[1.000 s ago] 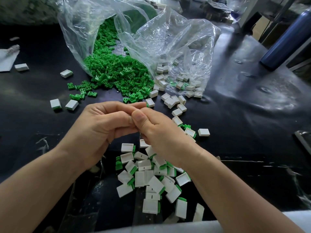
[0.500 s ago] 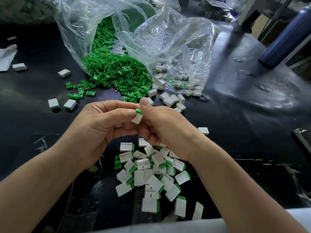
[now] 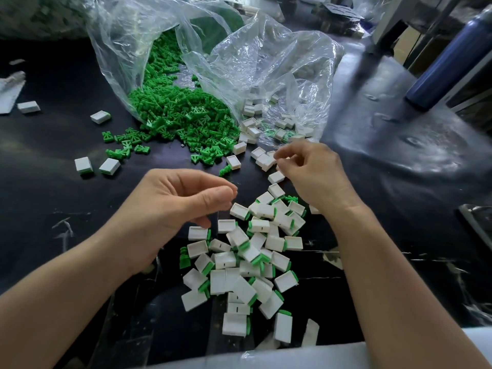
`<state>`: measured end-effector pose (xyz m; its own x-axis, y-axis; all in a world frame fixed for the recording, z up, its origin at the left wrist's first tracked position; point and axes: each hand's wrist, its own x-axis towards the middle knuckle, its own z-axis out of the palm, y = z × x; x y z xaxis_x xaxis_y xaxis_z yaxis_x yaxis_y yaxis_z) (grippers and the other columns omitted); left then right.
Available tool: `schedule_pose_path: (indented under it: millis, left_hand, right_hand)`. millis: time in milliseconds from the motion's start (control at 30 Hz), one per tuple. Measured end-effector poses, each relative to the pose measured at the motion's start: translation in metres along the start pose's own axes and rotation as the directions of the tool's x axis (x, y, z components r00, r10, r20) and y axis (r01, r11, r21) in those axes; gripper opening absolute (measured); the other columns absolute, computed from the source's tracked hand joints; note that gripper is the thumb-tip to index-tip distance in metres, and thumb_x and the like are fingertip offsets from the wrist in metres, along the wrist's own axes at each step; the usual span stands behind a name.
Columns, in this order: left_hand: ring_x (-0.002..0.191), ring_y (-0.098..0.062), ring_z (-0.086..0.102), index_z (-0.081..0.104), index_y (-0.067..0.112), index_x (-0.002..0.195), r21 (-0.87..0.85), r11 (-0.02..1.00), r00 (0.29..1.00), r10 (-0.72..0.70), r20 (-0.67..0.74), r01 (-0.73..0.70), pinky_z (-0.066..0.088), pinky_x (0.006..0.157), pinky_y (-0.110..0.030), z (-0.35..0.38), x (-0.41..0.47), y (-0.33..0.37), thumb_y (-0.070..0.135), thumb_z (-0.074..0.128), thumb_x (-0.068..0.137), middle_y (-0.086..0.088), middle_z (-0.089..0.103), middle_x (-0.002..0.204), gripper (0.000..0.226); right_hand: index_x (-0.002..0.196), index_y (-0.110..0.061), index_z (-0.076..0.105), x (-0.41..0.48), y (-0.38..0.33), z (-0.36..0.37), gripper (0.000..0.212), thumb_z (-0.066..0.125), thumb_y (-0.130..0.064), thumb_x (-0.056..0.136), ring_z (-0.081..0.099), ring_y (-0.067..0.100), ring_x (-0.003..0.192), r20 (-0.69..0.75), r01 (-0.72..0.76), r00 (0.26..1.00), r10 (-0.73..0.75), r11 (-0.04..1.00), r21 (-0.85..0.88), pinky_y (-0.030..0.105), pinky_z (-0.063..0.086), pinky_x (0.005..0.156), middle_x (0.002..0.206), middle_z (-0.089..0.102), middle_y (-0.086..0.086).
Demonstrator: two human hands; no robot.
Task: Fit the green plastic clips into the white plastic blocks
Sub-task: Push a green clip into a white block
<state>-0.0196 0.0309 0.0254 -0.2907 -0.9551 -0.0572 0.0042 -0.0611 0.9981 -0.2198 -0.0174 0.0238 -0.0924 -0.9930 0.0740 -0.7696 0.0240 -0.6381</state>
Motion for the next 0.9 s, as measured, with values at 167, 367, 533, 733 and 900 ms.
schedule_pose_path:
  millis: [167, 367, 533, 733, 900]
  left_hand:
    - [0.070, -0.013, 0.070, 0.076, 0.020, 0.071, -0.056, 0.998, 0.996, -0.047, -0.077, 0.043, 0.051, 0.051, -0.017, -0.004, 0.005, -0.003, 0.038, 0.067, 0.050, -0.004, 0.074, 0.078, 0.029]
    - [0.067, -0.013, 0.069, 0.076, 0.020, 0.069, -0.057, 0.996, 0.992, -0.070, -0.102, 0.065, 0.051, 0.050, -0.017, -0.005, 0.006, -0.005, 0.029, 0.065, 0.058, -0.003, 0.074, 0.078, 0.018]
    - [0.062, -0.013, 0.069, 0.073, 0.015, 0.076, -0.104, 0.991, 0.982, -0.098, -0.161, 0.082, 0.051, 0.048, -0.017, -0.005, 0.008, -0.007, 0.022, 0.064, 0.060, -0.005, 0.074, 0.077, 0.019]
    - [0.061, -0.011, 0.068, 0.068, 0.016, 0.091, -0.124, 0.986, 0.981, -0.128, -0.147, 0.110, 0.052, 0.049, -0.016, -0.004, 0.008, -0.008, 0.027, 0.071, 0.049, -0.006, 0.074, 0.078, 0.044]
    - [0.056, -0.011, 0.065, 0.070, 0.010, 0.086, -0.080, 0.992, 0.980, -0.110, -0.168, 0.098, 0.051, 0.049, -0.016, -0.006, 0.009, -0.010, 0.017, 0.069, 0.057, -0.008, 0.071, 0.067, 0.030]
  right_hand:
    - [0.100, -0.028, 0.069, 0.001, 0.005, 0.003, 0.024, 0.057, -0.011, 0.088, 0.052, 0.008, 0.076, 0.058, -0.004, 0.998, 0.010, 0.994, -0.106, 0.022, 0.044, 0.080, 0.077, 0.051, -0.012]
    - [0.104, -0.024, 0.066, 0.004, 0.007, 0.008, 0.022, 0.057, -0.013, 0.088, 0.053, 0.022, 0.102, 0.128, 0.025, 0.992, 0.011, 0.959, -0.281, 0.032, 0.043, 0.092, 0.112, 0.054, 0.006]
    - [0.096, -0.020, 0.065, -0.004, -0.006, 0.007, 0.011, 0.061, -0.018, 0.086, 0.055, 0.008, 0.078, 0.018, 0.154, 0.988, -0.154, 0.988, -0.004, 0.015, 0.042, 0.073, 0.088, 0.060, -0.007]
    - [0.096, -0.006, 0.067, -0.028, -0.036, 0.026, 0.018, 0.066, -0.003, 0.079, 0.058, 0.018, 0.082, 0.113, 0.443, 0.882, -0.457, 0.887, 0.127, 0.030, 0.047, 0.080, 0.092, 0.061, 0.003]
    - [0.098, -0.005, 0.065, -0.030, -0.037, 0.030, 0.022, 0.069, -0.005, 0.077, 0.054, 0.012, 0.081, 0.165, 0.507, 0.835, -0.525, 0.850, 0.141, 0.014, 0.041, 0.070, 0.089, 0.059, -0.001]
